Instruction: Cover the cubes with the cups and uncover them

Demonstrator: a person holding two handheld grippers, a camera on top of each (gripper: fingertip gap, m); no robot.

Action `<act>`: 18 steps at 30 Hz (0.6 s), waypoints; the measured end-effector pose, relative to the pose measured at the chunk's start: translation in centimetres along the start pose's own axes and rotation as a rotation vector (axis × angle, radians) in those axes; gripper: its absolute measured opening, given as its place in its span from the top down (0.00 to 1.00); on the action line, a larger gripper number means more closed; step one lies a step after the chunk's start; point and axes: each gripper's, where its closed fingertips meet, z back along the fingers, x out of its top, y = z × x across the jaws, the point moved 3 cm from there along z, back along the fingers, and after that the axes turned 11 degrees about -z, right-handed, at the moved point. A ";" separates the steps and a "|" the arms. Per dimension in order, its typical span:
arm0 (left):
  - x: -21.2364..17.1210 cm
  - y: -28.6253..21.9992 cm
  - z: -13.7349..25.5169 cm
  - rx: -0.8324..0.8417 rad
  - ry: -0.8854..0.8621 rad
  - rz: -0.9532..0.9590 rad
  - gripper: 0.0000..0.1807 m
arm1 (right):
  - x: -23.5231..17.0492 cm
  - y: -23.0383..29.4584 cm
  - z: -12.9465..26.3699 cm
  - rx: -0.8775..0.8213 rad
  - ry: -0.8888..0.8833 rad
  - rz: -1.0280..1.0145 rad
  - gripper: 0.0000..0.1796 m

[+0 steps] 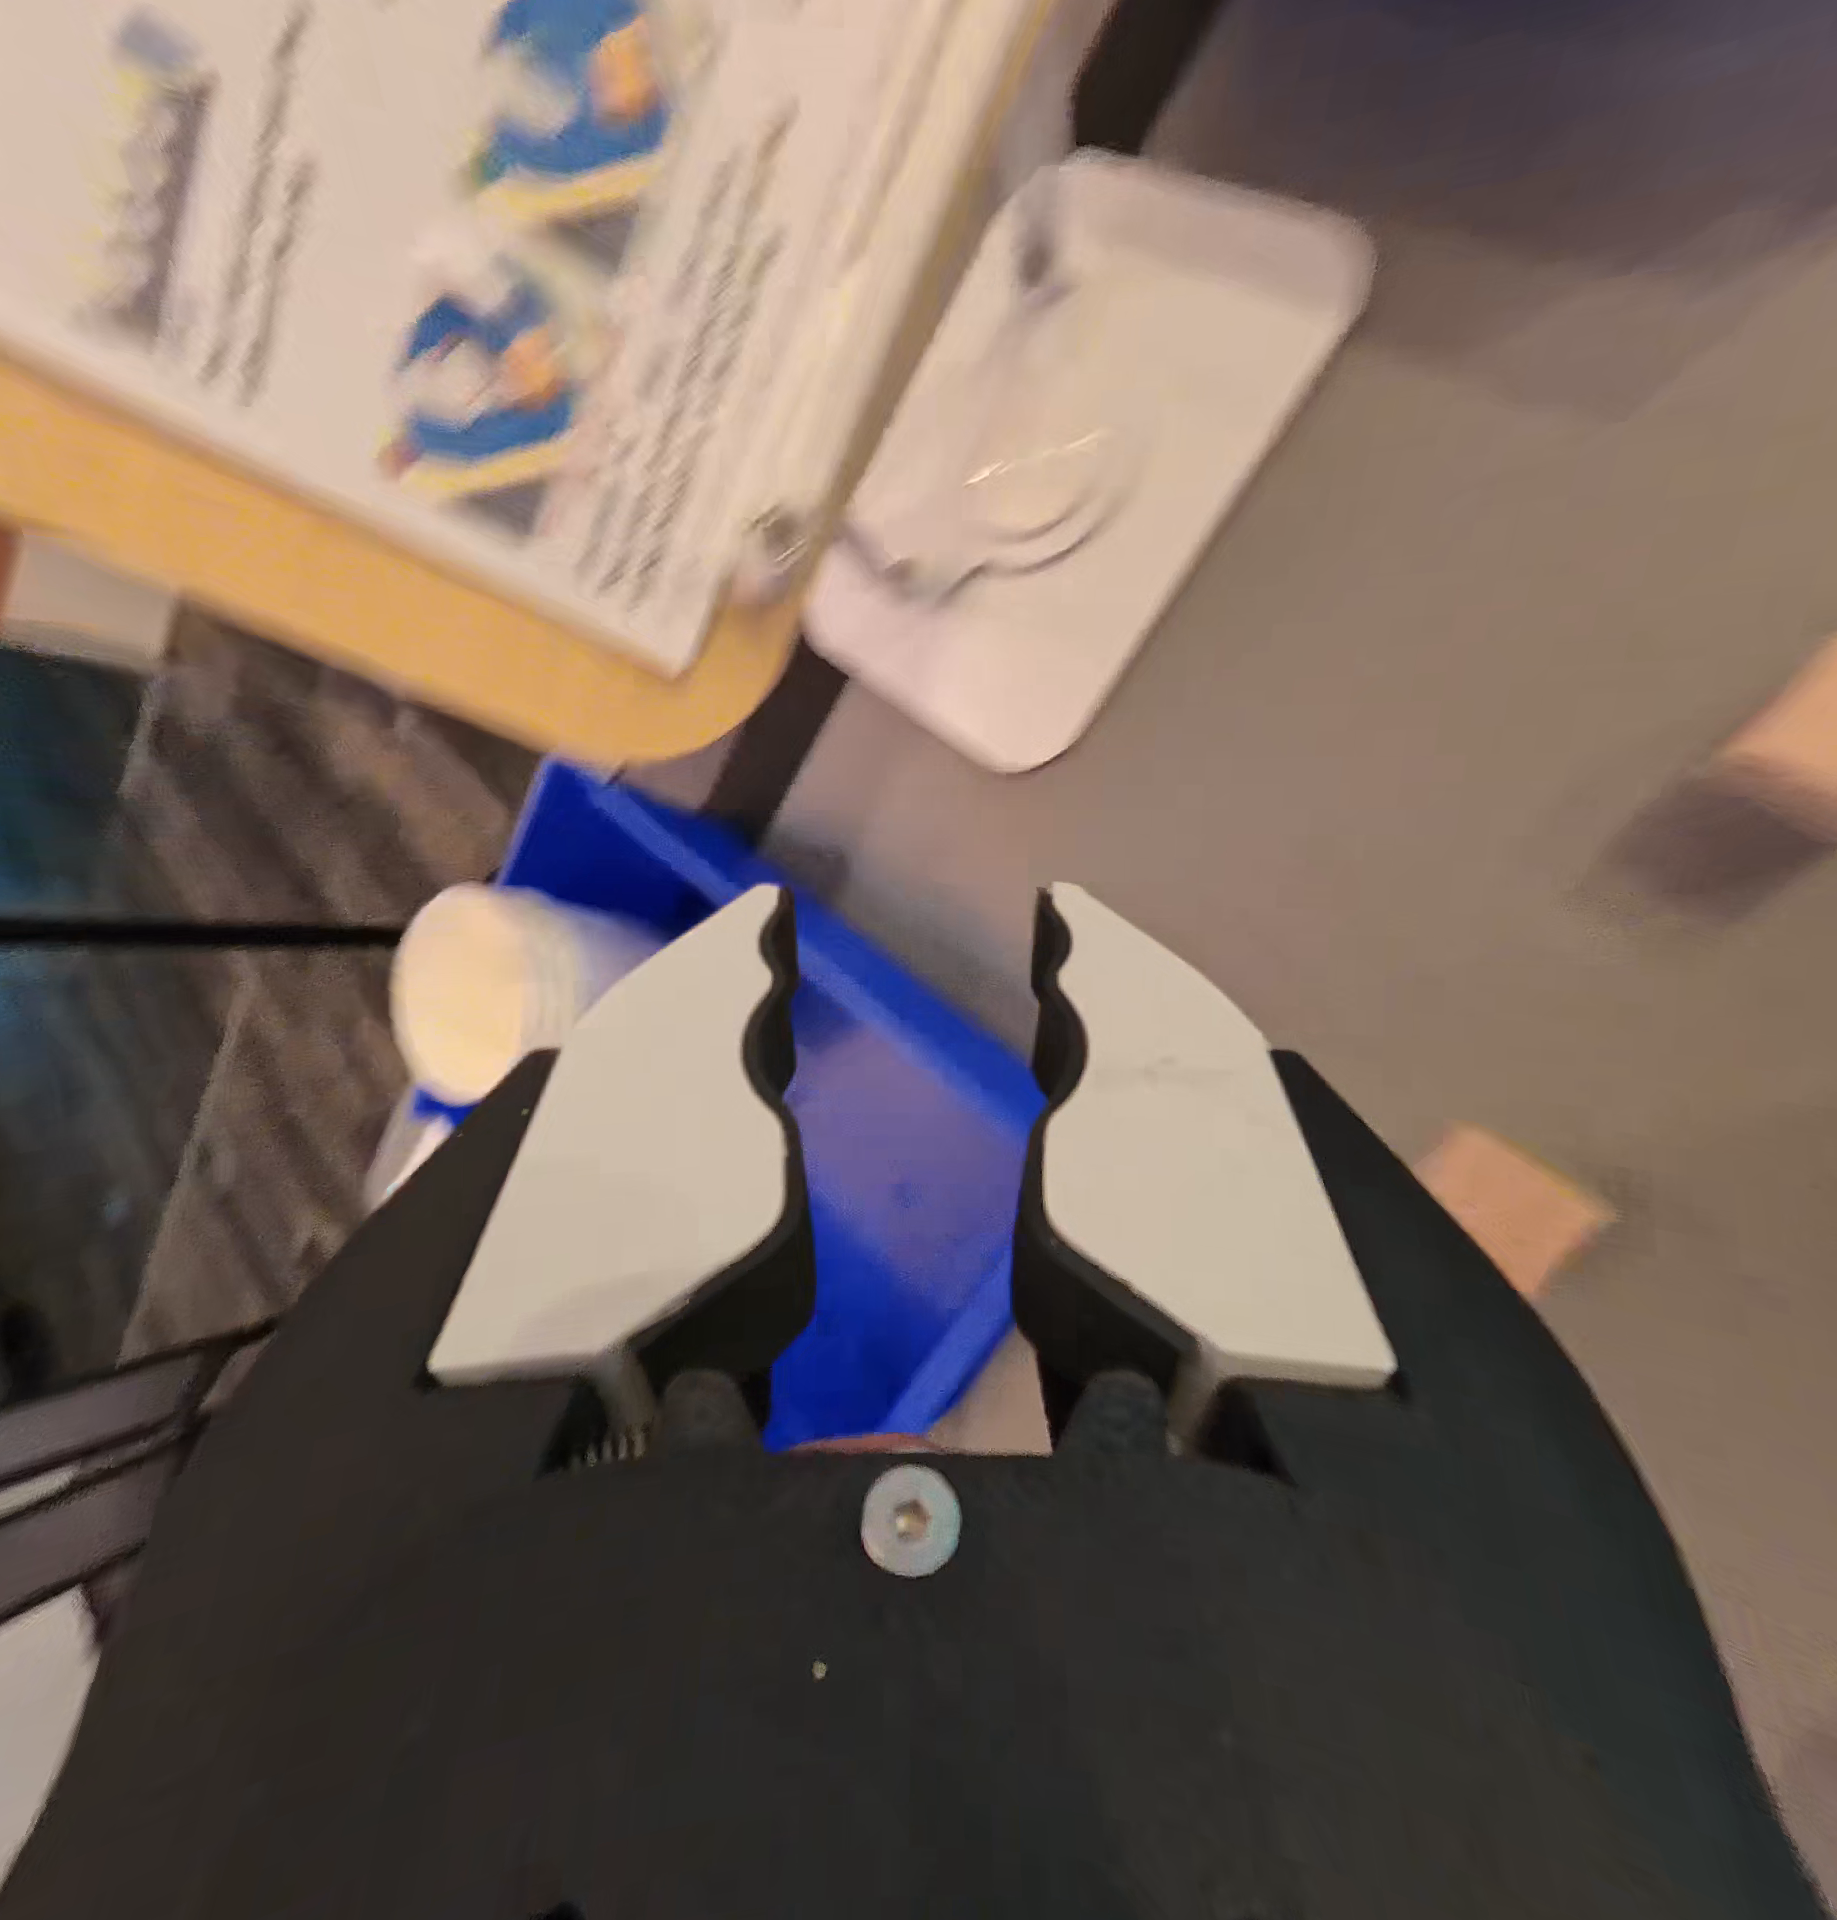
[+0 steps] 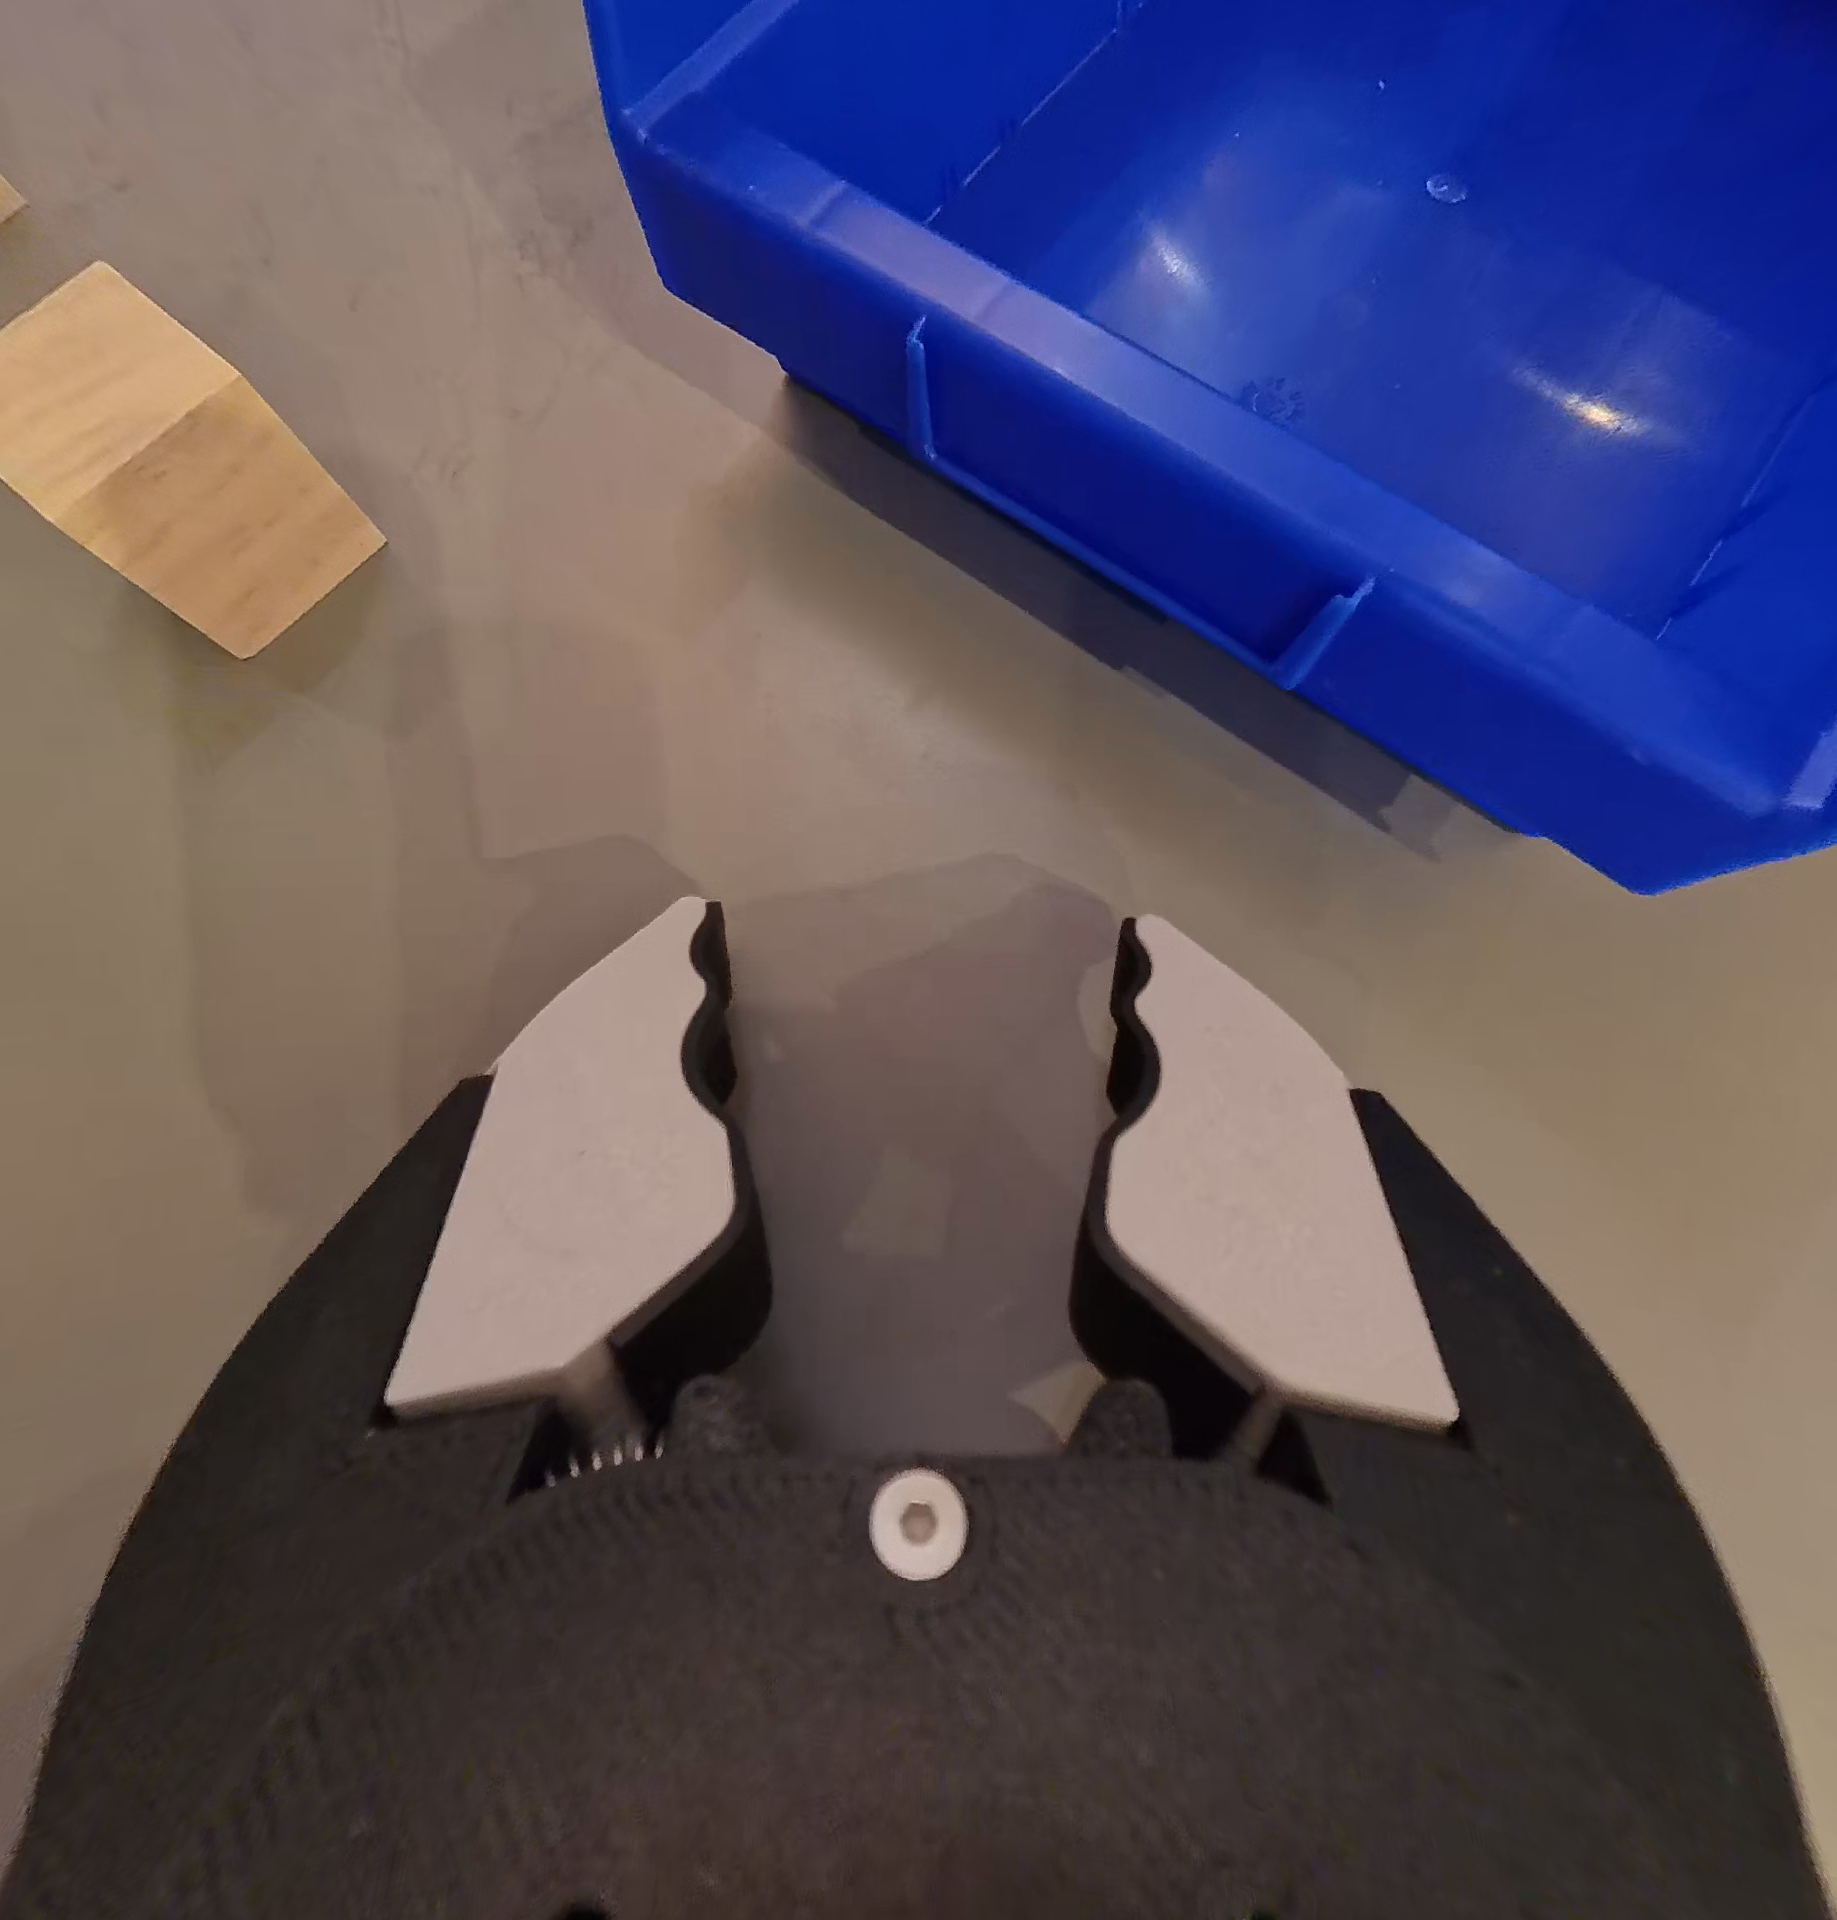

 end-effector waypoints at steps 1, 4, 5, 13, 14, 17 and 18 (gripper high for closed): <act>-1.9 2.0 -0.2 0.052 0.040 -0.002 0.77 | 0.0 0.0 0.0 0.000 0.000 0.000 0.60; -6.2 6.5 -1.7 0.132 0.073 -0.033 0.82 | 0.0 0.0 0.0 -0.006 0.003 0.000 0.61; -7.5 7.7 -2.4 0.146 0.087 -0.033 0.83 | 0.0 0.0 0.0 -0.009 0.003 0.001 0.61; -13.0 11.5 -9.1 0.112 0.147 -0.111 0.89 | 0.0 -0.3 -0.1 -0.043 0.005 -0.011 0.62; -13.4 11.6 -9.8 0.092 0.143 -0.112 0.89 | 0.0 -0.3 -0.1 -0.046 0.006 -0.012 0.62; -14.1 12.2 -11.1 0.069 0.134 -0.120 0.90 | 0.0 -0.4 -0.2 -0.051 0.008 -0.016 0.63; -14.2 12.4 -11.5 0.056 0.132 -0.123 0.90 | 0.0 -0.4 -0.2 -0.054 0.009 -0.017 0.63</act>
